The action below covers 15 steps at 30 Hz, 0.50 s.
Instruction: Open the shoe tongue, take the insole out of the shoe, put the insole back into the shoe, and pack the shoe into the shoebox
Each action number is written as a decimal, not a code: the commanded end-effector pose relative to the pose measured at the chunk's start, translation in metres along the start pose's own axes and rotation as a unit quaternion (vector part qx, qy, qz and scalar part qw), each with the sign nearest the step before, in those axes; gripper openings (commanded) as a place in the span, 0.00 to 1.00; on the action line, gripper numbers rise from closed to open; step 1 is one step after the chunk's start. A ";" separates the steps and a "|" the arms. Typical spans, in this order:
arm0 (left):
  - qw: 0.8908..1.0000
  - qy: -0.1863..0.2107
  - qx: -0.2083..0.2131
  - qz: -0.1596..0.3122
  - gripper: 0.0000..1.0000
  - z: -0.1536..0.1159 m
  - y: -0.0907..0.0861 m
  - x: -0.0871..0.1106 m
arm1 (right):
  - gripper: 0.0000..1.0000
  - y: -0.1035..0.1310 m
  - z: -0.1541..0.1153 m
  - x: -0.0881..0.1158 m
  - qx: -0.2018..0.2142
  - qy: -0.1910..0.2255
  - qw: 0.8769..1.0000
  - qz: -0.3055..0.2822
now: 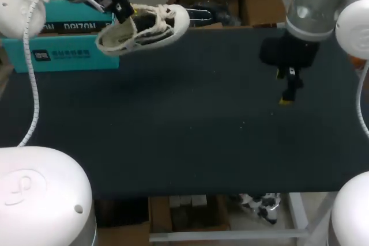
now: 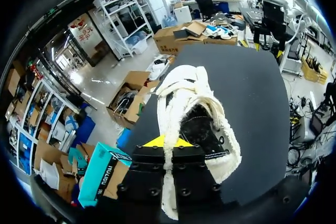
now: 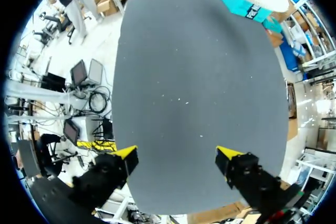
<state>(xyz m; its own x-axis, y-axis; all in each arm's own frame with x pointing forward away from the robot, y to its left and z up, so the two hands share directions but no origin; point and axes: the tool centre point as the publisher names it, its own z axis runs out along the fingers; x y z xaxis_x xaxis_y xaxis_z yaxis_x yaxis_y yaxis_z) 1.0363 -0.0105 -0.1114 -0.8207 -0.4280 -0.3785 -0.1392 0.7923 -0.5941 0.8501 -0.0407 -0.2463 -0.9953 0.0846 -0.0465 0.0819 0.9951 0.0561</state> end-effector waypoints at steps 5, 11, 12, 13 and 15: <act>0.999 0.039 0.002 0.003 0.00 -0.027 0.034 -0.106 | 1.00 0.000 0.000 0.000 0.001 0.000 1.000 0.000; 0.999 0.005 -0.015 -0.035 0.00 -0.025 0.078 -0.173 | 1.00 0.000 0.000 0.000 0.001 0.000 1.000 0.000; 0.999 -0.002 -0.019 -0.040 0.00 -0.024 0.086 -0.181 | 1.00 0.000 0.000 0.000 0.001 0.000 1.000 0.000; 0.999 -0.004 -0.020 -0.047 0.00 -0.025 0.094 -0.189 | 1.00 0.000 0.000 0.000 0.001 0.000 1.000 0.000; 0.998 -0.019 -0.027 -0.059 0.00 -0.024 0.112 -0.205 | 1.00 0.000 0.000 0.000 0.001 0.000 1.000 0.000</act>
<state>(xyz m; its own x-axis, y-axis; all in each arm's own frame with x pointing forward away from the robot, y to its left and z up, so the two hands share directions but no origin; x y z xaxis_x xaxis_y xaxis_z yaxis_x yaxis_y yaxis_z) 1.1454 0.1518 -0.0845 -0.7515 -0.5430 -0.3747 -0.2576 0.7643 -0.5911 0.8500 -0.0409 -0.2464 -0.9953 0.0844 -0.0467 0.0817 0.9951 0.0561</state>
